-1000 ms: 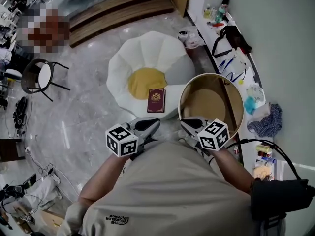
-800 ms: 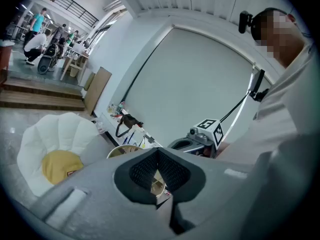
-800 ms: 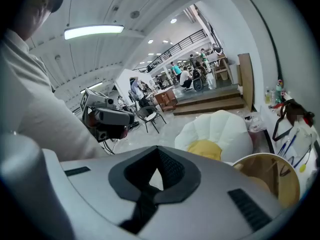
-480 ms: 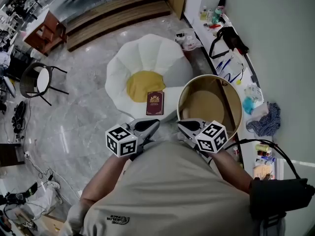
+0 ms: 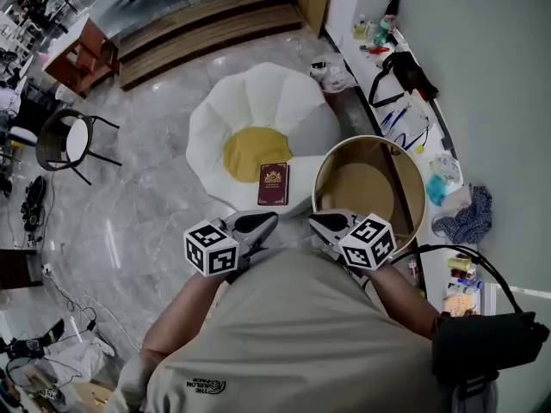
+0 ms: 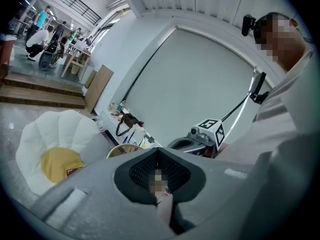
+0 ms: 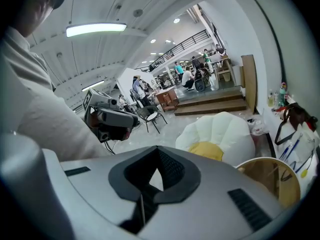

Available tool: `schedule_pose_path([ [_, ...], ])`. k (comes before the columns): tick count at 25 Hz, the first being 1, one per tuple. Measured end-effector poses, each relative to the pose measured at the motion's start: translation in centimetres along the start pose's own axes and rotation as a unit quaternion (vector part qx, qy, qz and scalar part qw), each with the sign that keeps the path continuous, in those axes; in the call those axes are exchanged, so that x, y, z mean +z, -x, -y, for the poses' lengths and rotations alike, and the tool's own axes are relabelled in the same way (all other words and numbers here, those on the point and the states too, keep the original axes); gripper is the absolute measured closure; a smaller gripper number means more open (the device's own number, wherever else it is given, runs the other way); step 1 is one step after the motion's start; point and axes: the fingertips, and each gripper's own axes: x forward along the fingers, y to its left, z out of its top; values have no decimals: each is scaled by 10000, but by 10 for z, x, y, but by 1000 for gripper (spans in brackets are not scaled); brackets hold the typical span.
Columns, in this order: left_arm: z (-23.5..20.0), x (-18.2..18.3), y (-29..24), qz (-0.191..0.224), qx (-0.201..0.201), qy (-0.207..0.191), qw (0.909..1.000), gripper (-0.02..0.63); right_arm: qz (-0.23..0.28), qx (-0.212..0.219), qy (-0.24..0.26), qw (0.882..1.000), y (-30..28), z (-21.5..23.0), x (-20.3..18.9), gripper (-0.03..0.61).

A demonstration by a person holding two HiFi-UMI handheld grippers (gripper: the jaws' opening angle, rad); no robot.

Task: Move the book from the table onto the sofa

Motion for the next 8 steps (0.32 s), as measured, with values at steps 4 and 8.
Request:
schedule_pose_path([
  [4,-5,1,1,19,10,23,10000,606,-27,19,11,10000,-6,1,3,566],
  [8,-10,1,-1,1,5,22,10000,606,-33,39,20,10000,-10,4,6,566],
])
